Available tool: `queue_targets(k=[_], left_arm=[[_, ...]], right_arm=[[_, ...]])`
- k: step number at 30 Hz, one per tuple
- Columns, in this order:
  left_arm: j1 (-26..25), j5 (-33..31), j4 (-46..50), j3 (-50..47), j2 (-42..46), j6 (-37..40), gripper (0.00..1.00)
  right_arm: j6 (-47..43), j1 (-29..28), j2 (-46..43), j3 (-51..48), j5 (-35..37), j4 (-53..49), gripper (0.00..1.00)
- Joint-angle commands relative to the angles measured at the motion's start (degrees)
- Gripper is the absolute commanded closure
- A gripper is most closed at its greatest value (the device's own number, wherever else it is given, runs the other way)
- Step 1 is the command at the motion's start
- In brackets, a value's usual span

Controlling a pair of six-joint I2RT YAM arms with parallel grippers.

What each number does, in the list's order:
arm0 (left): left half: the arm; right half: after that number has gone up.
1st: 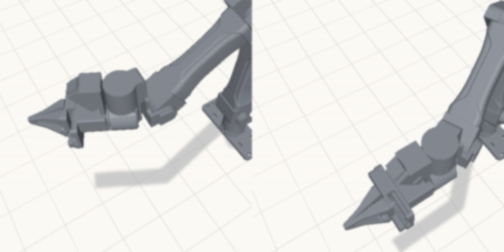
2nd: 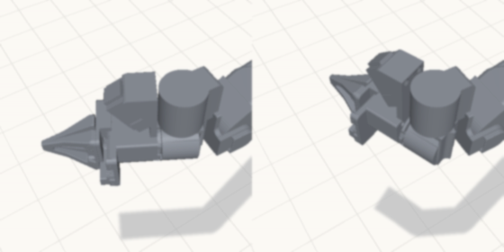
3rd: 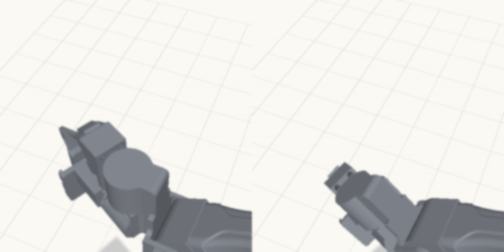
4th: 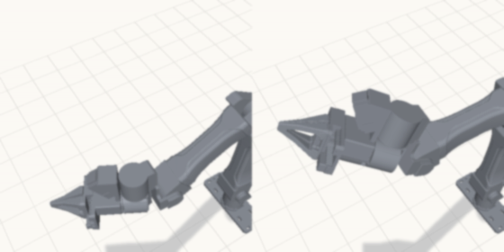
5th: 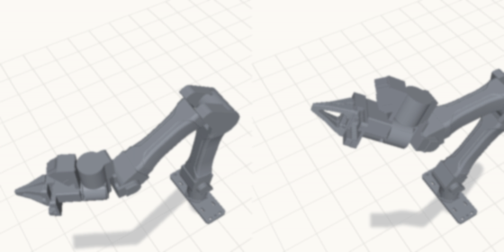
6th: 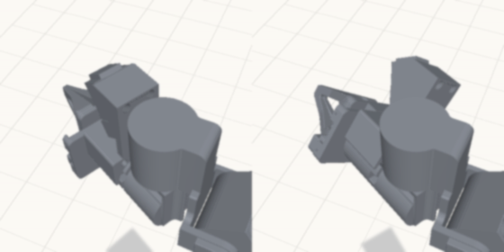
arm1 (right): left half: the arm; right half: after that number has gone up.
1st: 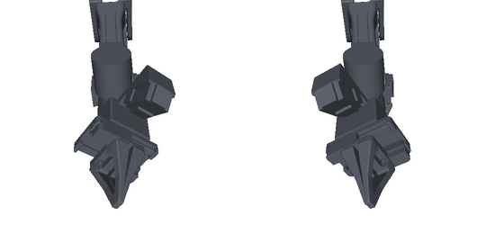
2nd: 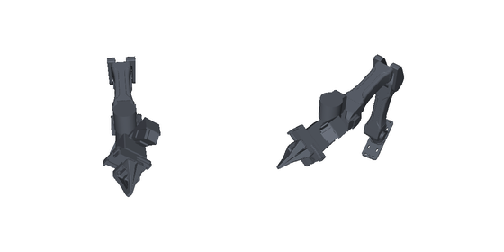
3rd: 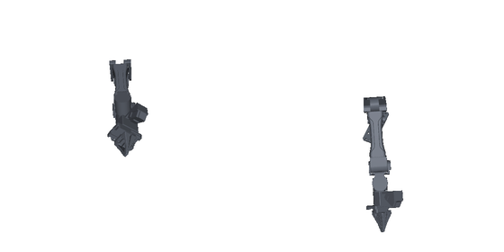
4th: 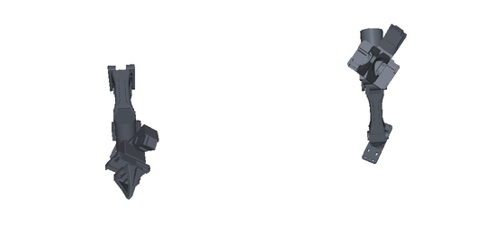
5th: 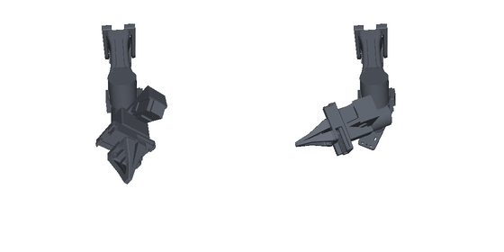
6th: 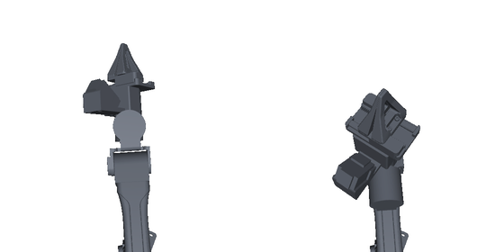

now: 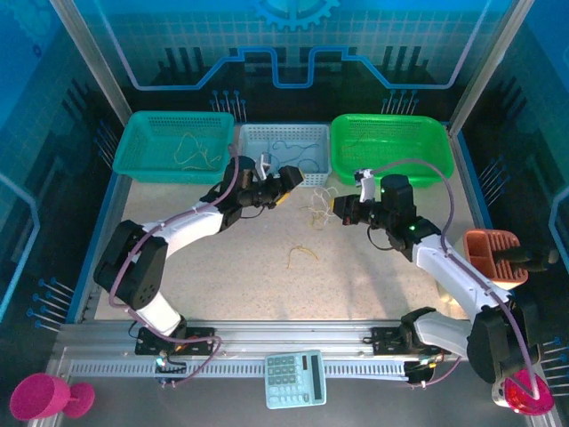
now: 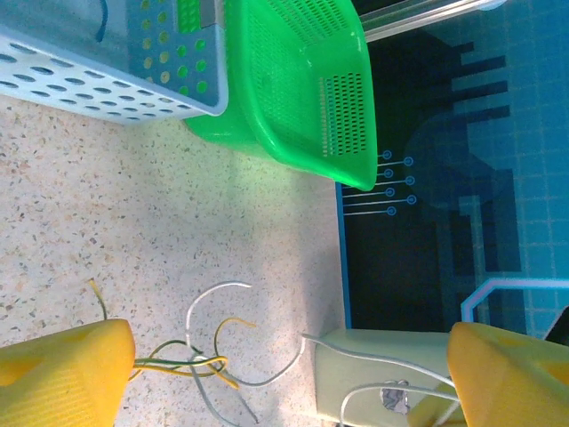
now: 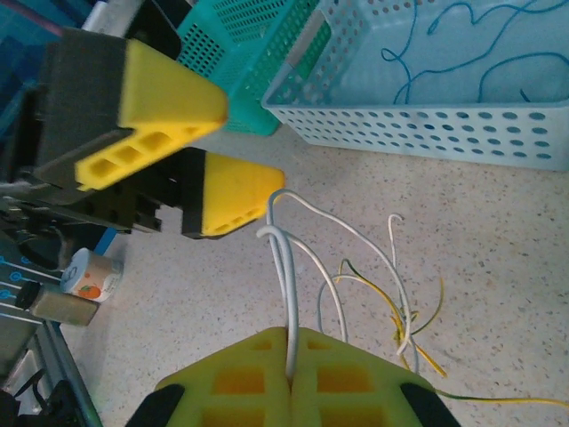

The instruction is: Untangle the cables

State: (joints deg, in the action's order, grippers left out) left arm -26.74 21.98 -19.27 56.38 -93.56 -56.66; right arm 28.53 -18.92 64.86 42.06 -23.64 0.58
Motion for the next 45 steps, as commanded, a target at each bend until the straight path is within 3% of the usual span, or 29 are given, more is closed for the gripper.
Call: queue_targets(k=[1, 6, 15, 28, 45], left_arm=[[-0.48, 0.79, -1.49, -1.26, -1.63, 0.92, 0.09], [-0.47, 0.96, -1.66, -1.01, -3.24, 2.24, 0.13], [-0.59, 3.49, -5.02, -0.98, -6.22, 8.22, 0.33], [-1.07, 7.04, -9.88, -1.58, -8.71, 15.86, 0.37], [-2.85, 9.89, -19.06, -2.50, -12.74, 13.11, 0.43]], right_arm=[[0.84, 0.90, -1.53, -0.57, -2.99, 2.58, 1.00], [0.56, 0.99, -2.03, -0.36, -4.63, 2.76, 1.00], [0.57, 0.99, -1.69, -0.30, -5.49, 2.75, 1.00], [0.82, 1.06, -1.58, -0.13, -6.07, 2.93, 1.00], [1.45, 1.01, -1.67, 0.18, -6.21, 3.11, 1.00]])
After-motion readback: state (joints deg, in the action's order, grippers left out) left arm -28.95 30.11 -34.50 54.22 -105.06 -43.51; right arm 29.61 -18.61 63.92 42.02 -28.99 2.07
